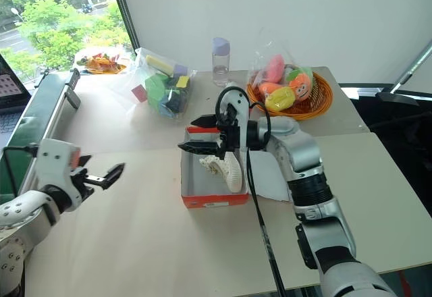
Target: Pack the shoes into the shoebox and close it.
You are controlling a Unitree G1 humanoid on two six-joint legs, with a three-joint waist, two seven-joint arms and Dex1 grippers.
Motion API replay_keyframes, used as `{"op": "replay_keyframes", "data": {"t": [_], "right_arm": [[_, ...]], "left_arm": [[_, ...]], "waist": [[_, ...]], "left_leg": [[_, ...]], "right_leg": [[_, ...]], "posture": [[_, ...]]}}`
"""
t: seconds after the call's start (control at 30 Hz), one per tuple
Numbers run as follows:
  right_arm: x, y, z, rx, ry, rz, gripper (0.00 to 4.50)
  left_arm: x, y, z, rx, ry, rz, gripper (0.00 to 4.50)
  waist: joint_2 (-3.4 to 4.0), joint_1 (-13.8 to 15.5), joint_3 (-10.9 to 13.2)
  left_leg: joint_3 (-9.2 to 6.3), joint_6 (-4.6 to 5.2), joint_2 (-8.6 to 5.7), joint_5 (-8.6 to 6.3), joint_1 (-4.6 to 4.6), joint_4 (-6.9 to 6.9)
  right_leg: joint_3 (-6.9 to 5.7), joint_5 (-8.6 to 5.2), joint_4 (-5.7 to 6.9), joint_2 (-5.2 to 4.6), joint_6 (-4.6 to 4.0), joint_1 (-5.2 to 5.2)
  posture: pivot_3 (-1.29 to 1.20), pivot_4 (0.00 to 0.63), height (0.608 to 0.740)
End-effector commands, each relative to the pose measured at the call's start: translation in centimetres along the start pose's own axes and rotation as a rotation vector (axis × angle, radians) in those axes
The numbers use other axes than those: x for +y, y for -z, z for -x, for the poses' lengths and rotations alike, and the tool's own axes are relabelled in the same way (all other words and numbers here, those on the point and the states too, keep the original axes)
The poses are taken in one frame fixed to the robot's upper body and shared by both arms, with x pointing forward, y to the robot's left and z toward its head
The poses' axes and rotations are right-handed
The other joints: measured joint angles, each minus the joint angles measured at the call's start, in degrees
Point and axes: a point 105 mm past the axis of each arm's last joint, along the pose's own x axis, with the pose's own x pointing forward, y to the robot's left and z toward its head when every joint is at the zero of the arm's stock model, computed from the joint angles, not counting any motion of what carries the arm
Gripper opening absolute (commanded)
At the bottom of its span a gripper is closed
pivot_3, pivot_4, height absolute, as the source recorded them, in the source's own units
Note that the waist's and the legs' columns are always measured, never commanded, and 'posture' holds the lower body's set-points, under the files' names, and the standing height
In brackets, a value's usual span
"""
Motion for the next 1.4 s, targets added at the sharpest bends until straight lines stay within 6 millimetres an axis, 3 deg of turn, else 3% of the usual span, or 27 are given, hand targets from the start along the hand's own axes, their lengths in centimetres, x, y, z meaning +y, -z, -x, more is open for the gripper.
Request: {"op": "replay_keyframes", "data": {"t": [0.03, 0.23, 0.5, 0.93, 1.13, 1.4], "right_arm": [[0.0, -1.4, -0.8, -0.093, -0.019, 0.064, 4.49], [-0.4, 0.4, -2.5, -0.101, -0.017, 0.112, 4.49], [-1.1, 2.2, -3.3, -0.052, 0.019, 0.178, 4.49], [-2.8, 3.8, -2.3, -0.014, 0.066, 0.123, 4.49], [-3.3, 4.7, -2.0, 0.016, 0.091, 0.104, 4.49], [-2.4, 4.2, -2.7, -0.018, 0.055, 0.094, 4.49]], "left_arm": [[3.1, -0.5, 1.9, -0.069, -0.208, 0.024, 4.50], [5.8, 1.0, 3.7, -0.089, -0.417, 0.058, 4.50], [7.0, 2.1, 4.2, -0.130, -0.485, 0.070, 4.50], [7.1, 1.3, 1.1, -0.227, -0.449, 0.029, 4.50], [8.8, 1.8, 0.2, -0.225, -0.483, 0.026, 4.50], [9.0, 2.3, -0.9, -0.224, -0.481, 0.041, 4.50]], "waist": [[-0.01, 0.15, -0.01], [-0.05, 0.35, -0.04], [-0.06, 0.33, -0.05], [-0.08, 0.25, -0.06], [-0.08, 0.11, -0.06], [-0.08, 0.15, -0.06]], "left_leg": [[0.00, 0.00, -0.01, 0.00, 0.01, 0.00], [0.03, -0.02, -0.02, -0.01, 0.15, 0.00], [0.04, -0.02, -0.02, -0.01, 0.17, -0.01], [0.06, -0.02, -0.01, -0.01, 0.16, -0.01], [0.08, -0.02, 0.00, -0.01, 0.17, -0.02], [0.09, -0.02, 0.01, -0.01, 0.15, -0.02]], "right_leg": [[-0.01, 0.00, -0.01, -0.02, 0.00, 0.02], [-0.04, 0.00, -0.03, -0.05, -0.02, 0.17], [-0.04, 0.00, -0.02, -0.07, -0.03, 0.16], [-0.04, 0.01, -0.01, -0.07, -0.05, 0.15], [-0.04, 0.01, 0.01, -0.08, -0.05, 0.14], [-0.05, 0.01, 0.01, -0.09, -0.05, 0.12]], "posture": [[0.00, 0.150, 0.740], [0.00, 0.150, 0.740], [0.00, 0.150, 0.740], [0.00, 0.150, 0.740], [0.00, 0.150, 0.740], [0.00, 0.150, 0.740]]}}
